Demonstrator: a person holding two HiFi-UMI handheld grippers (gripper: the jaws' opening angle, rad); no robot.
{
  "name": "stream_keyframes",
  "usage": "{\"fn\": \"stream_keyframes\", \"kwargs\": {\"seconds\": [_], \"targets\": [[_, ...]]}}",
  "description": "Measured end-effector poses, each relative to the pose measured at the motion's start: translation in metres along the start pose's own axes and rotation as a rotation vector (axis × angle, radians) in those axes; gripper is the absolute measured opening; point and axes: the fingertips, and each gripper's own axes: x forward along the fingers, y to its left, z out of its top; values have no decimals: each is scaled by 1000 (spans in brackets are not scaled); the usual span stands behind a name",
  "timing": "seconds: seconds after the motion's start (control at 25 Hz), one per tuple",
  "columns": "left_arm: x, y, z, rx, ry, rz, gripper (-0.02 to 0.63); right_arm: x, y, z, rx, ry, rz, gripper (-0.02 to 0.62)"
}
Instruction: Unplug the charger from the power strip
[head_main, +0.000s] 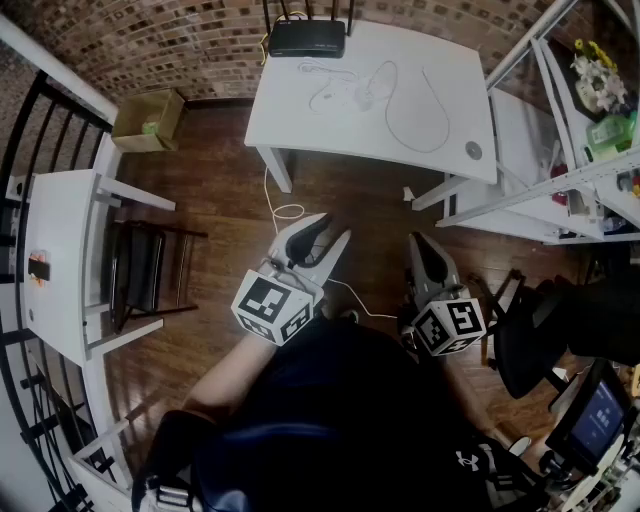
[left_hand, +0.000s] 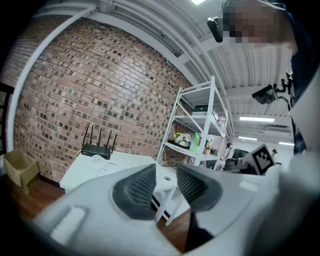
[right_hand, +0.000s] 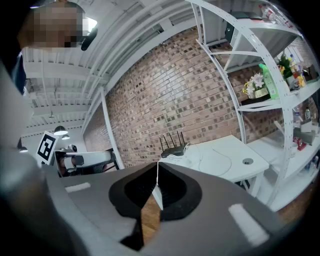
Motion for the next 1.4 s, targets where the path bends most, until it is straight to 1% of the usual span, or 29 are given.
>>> {"fn": "stream_keyframes", "kwargs": {"seconds": [0.24, 0.32, 0.48, 0.72, 0.88, 1.0, 1.16, 1.4], "targets": [[15, 59, 17, 29, 19, -47, 135, 65, -12, 5, -11, 20, -86, 12], [21, 74, 21, 27, 19, -61, 135, 82, -18, 7, -12, 29, -112, 12], [28, 109, 25, 14, 19, -59, 135, 111, -21, 10, -15, 43, -148, 12], [38, 137, 31, -4, 26, -46, 137, 137, -23, 10, -43, 91, -166, 12], [60, 150, 32, 8, 38, -31, 138, 158, -42, 10, -60, 109, -166, 12], [77, 162, 24, 29, 62, 1, 140, 180, -59, 2, -60, 127, -140, 12], [108, 176, 21, 53, 81, 66, 140, 212, -81, -5, -47, 163, -72, 12], [163, 193, 18, 94, 112, 152, 141, 258, -112, -12, -62, 219, 29, 12]]}}
